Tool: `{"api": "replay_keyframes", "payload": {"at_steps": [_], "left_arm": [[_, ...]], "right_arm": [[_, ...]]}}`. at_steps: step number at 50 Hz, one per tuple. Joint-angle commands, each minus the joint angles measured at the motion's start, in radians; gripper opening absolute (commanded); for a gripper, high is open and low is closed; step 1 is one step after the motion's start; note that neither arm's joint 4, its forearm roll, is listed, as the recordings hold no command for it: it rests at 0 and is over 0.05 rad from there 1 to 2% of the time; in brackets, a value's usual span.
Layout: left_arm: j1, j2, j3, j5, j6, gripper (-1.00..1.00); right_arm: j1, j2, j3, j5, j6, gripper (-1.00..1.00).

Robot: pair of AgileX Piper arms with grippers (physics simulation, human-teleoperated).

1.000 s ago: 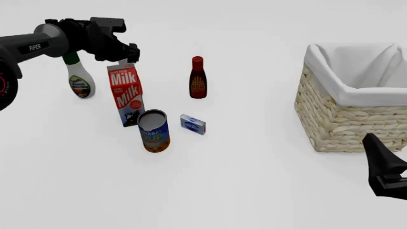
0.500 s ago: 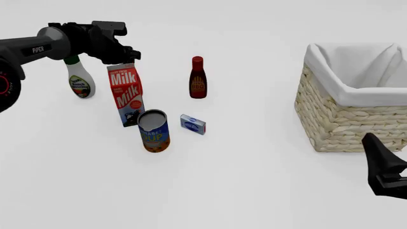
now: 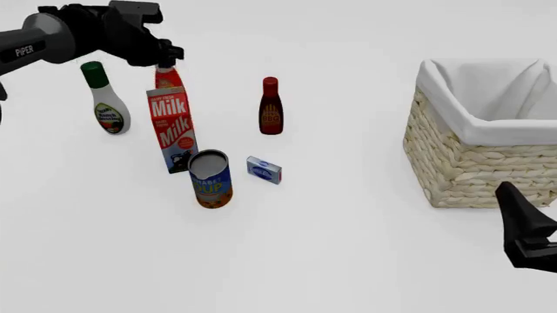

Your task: Pick the ketchup and place it in the basket.

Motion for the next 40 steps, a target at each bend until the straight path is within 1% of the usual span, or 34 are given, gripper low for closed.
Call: {"api": "replay_keyframes", "payload": {"at_steps": [1, 11, 24, 25, 27, 30, 34, 36, 38, 40], "left_arm": [[0.007, -0.054, -0.029, 0.030, 0.029, -1.00], [0.006, -0.097, -0.025, 0.048, 0.033, -1.00], [0.007, -0.199, 0.013, 0.069, 0.052, -1.00], [0.006, -0.204, 0.012, 0.074, 0.050, -1.00], [0.011, -0.224, 0.013, 0.083, 0.055, -1.00], [0.011, -0.253, 0.016, 0.097, 0.059, -1.00], [0.011, -0.280, 0.016, 0.111, 0.063, -1.00], [0.010, -0.301, 0.014, 0.127, 0.065, -1.00], [0.011, -0.322, 0.007, 0.141, 0.064, -1.00], [-0.004, -0.342, 0.010, 0.155, 0.065, -1.00]], "right_arm": [[-0.001, -0.024, 0.000, 0.017, 0.000, 1.00], [-0.002, -0.045, 0.000, 0.031, -0.006, 1.00], [-0.010, -0.082, 0.000, 0.055, -0.021, 1.00], [-0.014, -0.089, 0.000, 0.060, -0.023, 1.00], [-0.026, -0.157, 0.000, 0.111, -0.038, 1.00], [-0.025, -0.177, -0.009, 0.130, -0.038, 1.00], [-0.013, -0.210, -0.029, 0.169, -0.047, 1.00], [0.019, -0.236, -0.042, 0.193, -0.078, 1.00], [0.020, -0.241, -0.058, 0.190, -0.083, 1.00], [0.052, -0.241, -0.075, 0.198, -0.105, 1.00]]}}
